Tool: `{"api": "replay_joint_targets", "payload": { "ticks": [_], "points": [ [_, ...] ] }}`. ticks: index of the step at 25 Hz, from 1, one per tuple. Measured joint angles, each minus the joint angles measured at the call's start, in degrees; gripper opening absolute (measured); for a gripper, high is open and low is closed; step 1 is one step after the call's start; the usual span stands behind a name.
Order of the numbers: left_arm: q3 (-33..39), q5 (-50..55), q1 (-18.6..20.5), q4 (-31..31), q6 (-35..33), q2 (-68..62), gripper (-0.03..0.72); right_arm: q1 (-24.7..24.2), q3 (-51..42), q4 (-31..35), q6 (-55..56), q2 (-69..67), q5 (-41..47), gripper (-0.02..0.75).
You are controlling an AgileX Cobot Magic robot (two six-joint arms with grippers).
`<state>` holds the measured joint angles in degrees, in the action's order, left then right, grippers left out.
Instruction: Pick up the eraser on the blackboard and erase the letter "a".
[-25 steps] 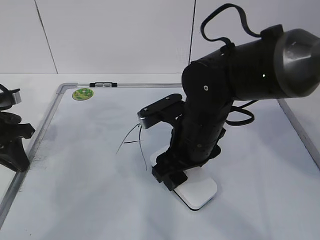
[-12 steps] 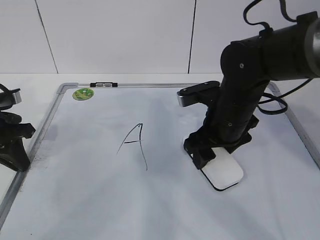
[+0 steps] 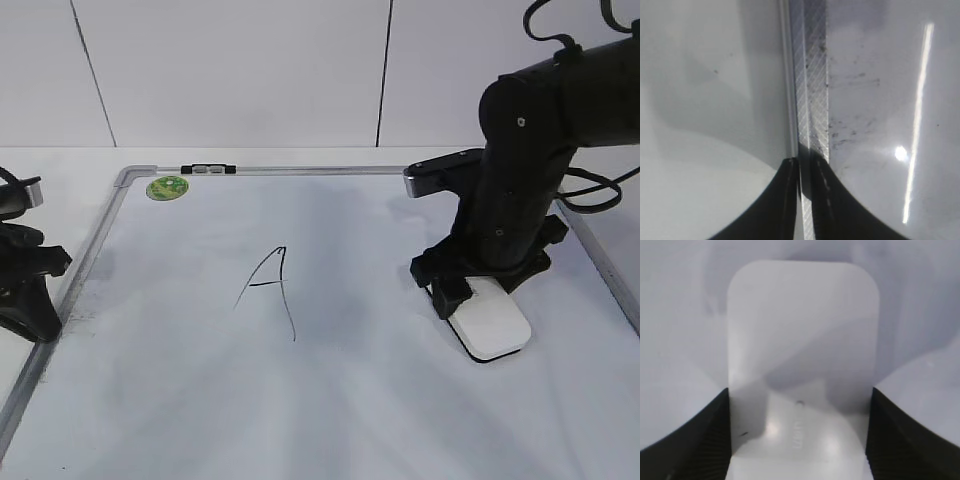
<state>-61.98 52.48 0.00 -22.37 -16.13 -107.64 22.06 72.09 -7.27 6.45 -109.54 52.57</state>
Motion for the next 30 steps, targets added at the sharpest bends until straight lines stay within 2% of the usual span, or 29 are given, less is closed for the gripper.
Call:
{"api": "replay_joint_targets", "payload": {
  "ticks": [9, 15, 24, 30],
  "points": [
    [0.0, 0.11, 0.08, 0.0, 0.0, 0.0, 0.055, -1.29, -1.58, -5.08, 0.23, 3.96, 4.33, 0.554],
    [0.0, 0.11, 0.08, 0.0, 0.0, 0.0, 0.055, -1.83, -1.57, -5.47, 0.23, 10.46, 6.61, 0.554],
    [0.0, 0.11, 0.08, 0.0, 0.0, 0.0, 0.056, -11.49, -1.6, -5.09, 0.23, 14.02, 7.98, 0.554],
    [0.0, 0.19, 0.08, 0.0, 0.0, 0.0, 0.056, -17.74, -1.6, -2.39, 0.12, 14.02, 6.36, 0.554]
  ]
}}
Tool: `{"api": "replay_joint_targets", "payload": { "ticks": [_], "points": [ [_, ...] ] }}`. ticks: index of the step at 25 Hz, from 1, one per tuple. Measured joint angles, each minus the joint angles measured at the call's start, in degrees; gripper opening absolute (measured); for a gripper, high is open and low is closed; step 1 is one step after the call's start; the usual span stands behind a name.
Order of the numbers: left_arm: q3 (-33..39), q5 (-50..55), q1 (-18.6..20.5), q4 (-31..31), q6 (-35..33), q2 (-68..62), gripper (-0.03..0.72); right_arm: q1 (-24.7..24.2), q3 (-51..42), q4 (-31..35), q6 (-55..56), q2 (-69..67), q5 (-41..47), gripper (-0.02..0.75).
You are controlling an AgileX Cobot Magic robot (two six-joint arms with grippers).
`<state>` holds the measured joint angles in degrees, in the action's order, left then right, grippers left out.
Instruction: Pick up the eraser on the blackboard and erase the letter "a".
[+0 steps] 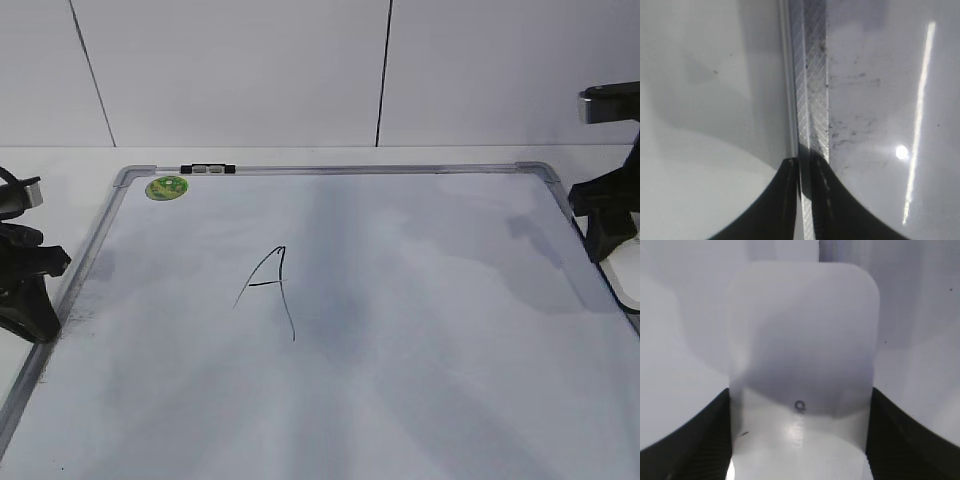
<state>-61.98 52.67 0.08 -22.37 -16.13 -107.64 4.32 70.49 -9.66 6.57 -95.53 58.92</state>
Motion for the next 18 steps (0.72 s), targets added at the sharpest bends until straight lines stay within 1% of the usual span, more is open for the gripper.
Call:
{"api": "replay_joint_targets", "payload": {
  "ticks": [4, 18],
  "points": [
    [0.0, 0.0, 0.0, 0.0, 0.0, 0.0, 0.057, -1.53, -0.1, 0.8, -0.1, -0.3, -1.39, 0.554],
    [-0.04, 0.05, 0.0, 0.0, 0.0, 0.0, 0.057, -1.53, -0.1, 1.43, -0.35, -8.93, -8.19, 0.553]
  ]
}}
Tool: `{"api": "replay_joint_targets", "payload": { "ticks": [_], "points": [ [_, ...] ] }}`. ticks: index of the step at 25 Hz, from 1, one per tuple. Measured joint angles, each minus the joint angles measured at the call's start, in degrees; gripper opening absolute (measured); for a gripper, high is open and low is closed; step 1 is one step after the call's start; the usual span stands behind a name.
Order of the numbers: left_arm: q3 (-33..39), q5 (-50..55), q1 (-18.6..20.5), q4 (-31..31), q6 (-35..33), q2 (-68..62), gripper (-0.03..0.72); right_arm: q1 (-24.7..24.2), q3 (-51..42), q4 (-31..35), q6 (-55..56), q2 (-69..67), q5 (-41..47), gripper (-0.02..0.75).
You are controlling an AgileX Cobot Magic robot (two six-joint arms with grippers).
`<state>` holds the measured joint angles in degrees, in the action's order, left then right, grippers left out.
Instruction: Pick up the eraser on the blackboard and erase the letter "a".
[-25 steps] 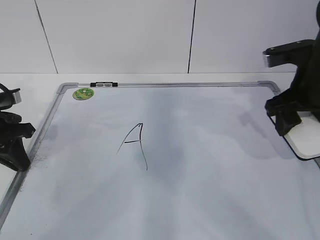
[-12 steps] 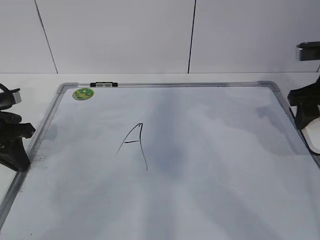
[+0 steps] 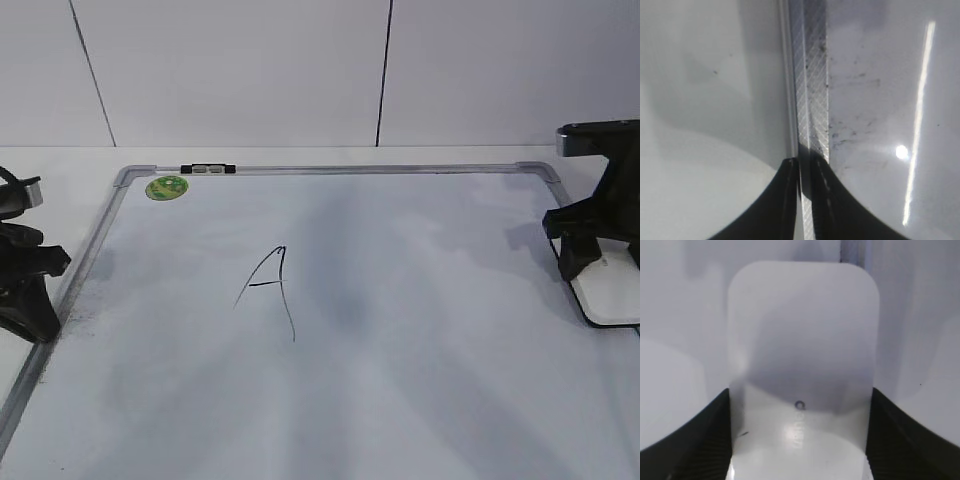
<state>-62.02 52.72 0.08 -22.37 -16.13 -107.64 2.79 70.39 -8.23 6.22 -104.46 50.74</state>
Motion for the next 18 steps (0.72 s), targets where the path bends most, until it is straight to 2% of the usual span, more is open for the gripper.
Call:
{"api": "replay_joint_targets", "payload": {
  "ticks": [18],
  "points": [
    [0.0, 0.0, 0.0, 0.0, 0.0, 0.0, 0.059, 0.0, 0.0, 0.26, 0.0, -1.19, -3.4, 0.553]
  ]
}}
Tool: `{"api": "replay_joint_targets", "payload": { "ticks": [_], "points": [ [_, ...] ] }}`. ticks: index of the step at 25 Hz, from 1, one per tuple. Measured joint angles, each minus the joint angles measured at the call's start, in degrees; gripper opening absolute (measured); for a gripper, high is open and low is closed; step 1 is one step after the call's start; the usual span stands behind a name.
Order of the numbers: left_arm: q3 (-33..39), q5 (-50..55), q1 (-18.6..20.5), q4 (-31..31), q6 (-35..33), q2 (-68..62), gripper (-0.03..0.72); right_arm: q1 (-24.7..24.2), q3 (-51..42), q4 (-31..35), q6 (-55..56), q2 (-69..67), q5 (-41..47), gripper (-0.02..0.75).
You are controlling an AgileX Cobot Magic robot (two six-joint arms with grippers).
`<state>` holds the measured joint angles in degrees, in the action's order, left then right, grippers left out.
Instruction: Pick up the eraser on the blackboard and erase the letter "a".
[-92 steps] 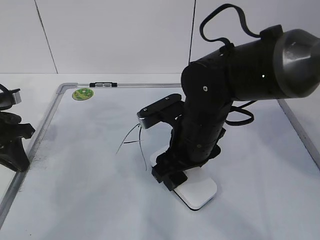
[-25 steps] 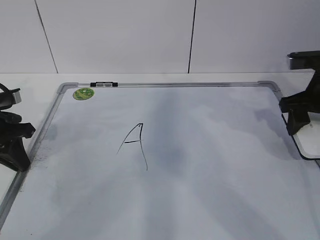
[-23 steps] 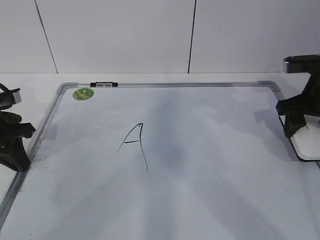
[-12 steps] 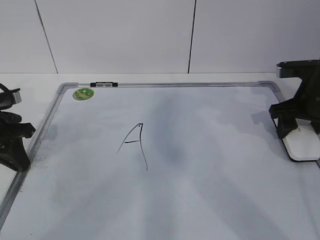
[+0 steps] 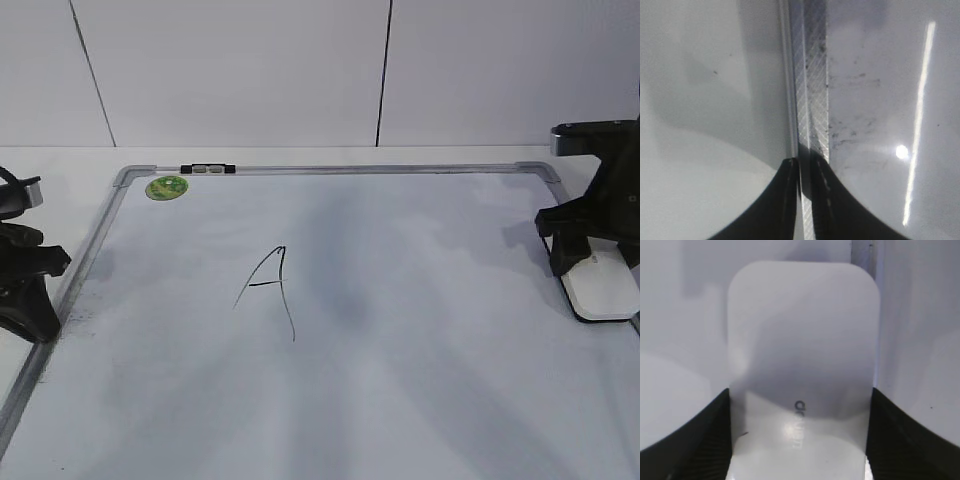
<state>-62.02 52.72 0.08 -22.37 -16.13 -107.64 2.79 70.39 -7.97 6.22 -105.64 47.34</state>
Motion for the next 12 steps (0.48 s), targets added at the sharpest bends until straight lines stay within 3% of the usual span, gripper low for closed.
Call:
{"api": "replay_joint_targets", "payload": {
  "ticks": [5, 12],
  "points": [
    [0.0, 0.0, 0.0, 0.0, 0.0, 0.0, 0.06, 0.0, 0.0, 0.12, 0.0, -0.14, -0.43, 0.56],
    [0.0, 0.0, 0.0, 0.0, 0.0, 0.0, 0.062, 0.0, 0.0, 0.2, 0.0, -0.14, -1.07, 0.631]
  ]
}}
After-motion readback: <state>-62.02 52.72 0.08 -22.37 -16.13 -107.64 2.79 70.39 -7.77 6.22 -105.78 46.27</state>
